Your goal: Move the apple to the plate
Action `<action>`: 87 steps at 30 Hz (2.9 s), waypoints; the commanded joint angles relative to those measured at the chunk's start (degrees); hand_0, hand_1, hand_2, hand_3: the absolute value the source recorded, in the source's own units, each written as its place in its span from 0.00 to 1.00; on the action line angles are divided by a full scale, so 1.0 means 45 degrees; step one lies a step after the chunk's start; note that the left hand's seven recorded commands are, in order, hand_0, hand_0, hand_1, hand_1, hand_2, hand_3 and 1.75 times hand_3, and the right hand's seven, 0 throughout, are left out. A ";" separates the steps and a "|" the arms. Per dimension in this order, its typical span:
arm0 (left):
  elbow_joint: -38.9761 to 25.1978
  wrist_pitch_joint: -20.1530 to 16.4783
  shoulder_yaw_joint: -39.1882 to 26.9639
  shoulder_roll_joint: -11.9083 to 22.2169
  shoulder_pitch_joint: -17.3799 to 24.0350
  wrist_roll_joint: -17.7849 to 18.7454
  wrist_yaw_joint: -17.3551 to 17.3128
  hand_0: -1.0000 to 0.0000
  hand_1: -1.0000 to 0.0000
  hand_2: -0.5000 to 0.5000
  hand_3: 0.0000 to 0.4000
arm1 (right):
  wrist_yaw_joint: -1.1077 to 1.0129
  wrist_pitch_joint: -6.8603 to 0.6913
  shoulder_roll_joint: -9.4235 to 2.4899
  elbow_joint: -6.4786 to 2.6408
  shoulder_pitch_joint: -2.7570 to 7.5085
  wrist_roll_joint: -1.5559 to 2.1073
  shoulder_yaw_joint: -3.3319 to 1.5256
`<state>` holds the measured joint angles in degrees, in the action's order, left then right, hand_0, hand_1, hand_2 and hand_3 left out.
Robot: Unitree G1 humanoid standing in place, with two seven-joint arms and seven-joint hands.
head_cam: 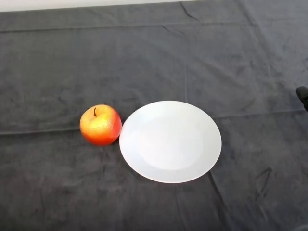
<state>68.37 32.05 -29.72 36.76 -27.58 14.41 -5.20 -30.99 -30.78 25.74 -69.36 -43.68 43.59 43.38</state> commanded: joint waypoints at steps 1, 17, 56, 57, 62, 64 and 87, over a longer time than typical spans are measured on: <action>-0.0068 0.0446 0.0458 0.0916 0.0304 -0.0352 0.0003 1.00 1.00 0.50 0.00 | -0.0117 0.0091 0.0356 0.0074 -0.0297 -0.0026 0.0125; -0.0388 0.1263 0.2441 -0.1272 0.0768 -0.2244 0.0980 1.00 1.00 0.50 0.00 | -0.0106 0.0093 0.0341 0.0106 -0.0284 -0.0028 0.0123; -0.7172 -0.0288 0.4960 -0.2813 0.0680 -0.3759 0.1502 1.00 1.00 0.50 0.00 | -0.0057 0.0093 0.0285 0.0234 -0.0233 -0.0024 0.0113; -0.7697 -0.0320 0.5048 -0.2886 0.0937 -0.3776 0.1511 1.00 1.00 0.50 0.00 | -0.0053 0.0094 0.0280 0.0244 -0.0229 -0.0023 0.0112; -1.0101 -0.1095 0.5567 -0.3143 0.1872 -0.3895 0.1522 1.00 1.00 0.50 0.00 | -0.0033 0.0096 0.0257 0.0298 -0.0208 -0.0023 0.0105; -1.0840 -0.1491 0.5763 -0.3181 0.2135 -0.3915 0.1485 1.00 1.00 0.50 0.00 | -0.0025 0.0097 0.0248 0.0321 -0.0199 -0.0023 0.0102; -1.1812 -0.4424 0.7642 -0.3166 0.2686 -0.4125 0.0824 1.00 1.00 0.50 0.00 | 0.0063 0.0094 0.0173 0.0524 -0.0121 -0.0007 0.0074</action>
<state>14.86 12.70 4.20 21.73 -16.48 -3.08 -1.06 -31.04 -30.72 25.72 -69.39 -43.64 43.58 43.39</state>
